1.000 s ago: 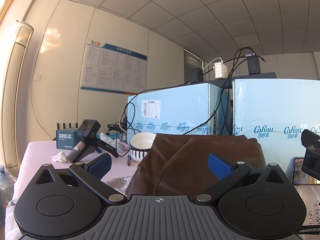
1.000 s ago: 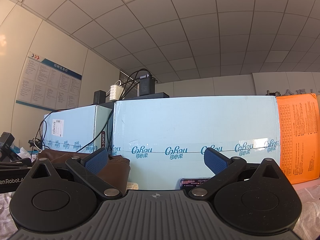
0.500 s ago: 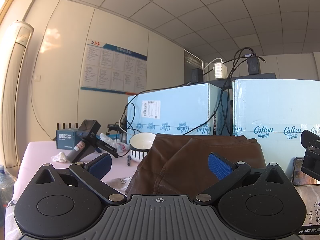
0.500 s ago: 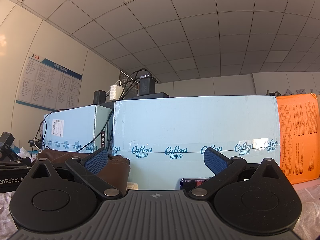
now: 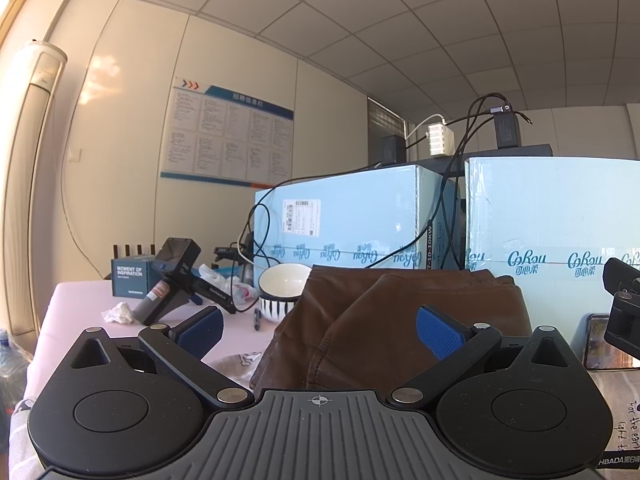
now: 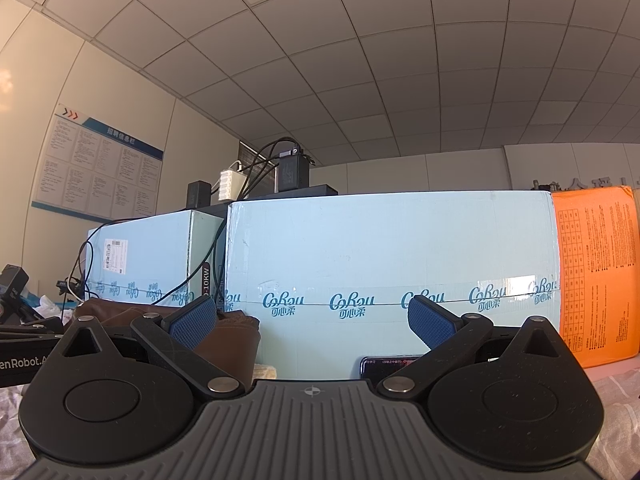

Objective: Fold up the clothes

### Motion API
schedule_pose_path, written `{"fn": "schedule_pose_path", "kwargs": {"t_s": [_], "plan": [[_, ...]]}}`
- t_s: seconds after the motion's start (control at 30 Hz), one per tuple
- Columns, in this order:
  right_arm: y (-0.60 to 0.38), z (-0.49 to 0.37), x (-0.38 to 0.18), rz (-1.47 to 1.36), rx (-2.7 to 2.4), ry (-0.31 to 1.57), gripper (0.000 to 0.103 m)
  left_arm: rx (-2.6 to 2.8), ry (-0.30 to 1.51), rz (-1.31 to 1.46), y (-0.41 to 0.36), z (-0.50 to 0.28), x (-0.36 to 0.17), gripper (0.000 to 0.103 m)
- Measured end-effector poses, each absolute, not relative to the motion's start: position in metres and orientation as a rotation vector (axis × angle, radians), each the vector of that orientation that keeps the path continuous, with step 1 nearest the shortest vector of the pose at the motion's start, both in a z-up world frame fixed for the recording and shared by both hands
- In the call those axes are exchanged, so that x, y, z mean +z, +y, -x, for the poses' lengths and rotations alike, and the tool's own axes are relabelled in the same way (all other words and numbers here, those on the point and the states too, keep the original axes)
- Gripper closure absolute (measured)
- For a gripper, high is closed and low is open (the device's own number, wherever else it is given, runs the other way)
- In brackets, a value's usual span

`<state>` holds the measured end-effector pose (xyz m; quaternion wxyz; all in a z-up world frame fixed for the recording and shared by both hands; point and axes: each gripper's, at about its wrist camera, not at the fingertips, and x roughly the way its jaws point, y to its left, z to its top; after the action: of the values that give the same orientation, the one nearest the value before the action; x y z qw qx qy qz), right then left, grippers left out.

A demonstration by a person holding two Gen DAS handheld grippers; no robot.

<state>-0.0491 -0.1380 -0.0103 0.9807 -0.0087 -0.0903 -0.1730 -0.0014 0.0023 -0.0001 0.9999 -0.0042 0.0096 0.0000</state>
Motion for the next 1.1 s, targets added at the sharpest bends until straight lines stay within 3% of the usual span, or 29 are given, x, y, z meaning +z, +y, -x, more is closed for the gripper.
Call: {"fn": "schedule_pose_path", "kwargs": {"t_s": [0.8,1.1], "plan": [[-0.141,0.055,-0.01,0.002,-0.345,-0.234,0.0,-0.02,-0.002,0.019,0.002,0.004,0.001,0.0],[-0.139,0.069,-0.002,-0.019,-0.287,-0.242,0.0,-0.063,-0.109,0.053,0.007,0.016,0.012,0.0]]}}
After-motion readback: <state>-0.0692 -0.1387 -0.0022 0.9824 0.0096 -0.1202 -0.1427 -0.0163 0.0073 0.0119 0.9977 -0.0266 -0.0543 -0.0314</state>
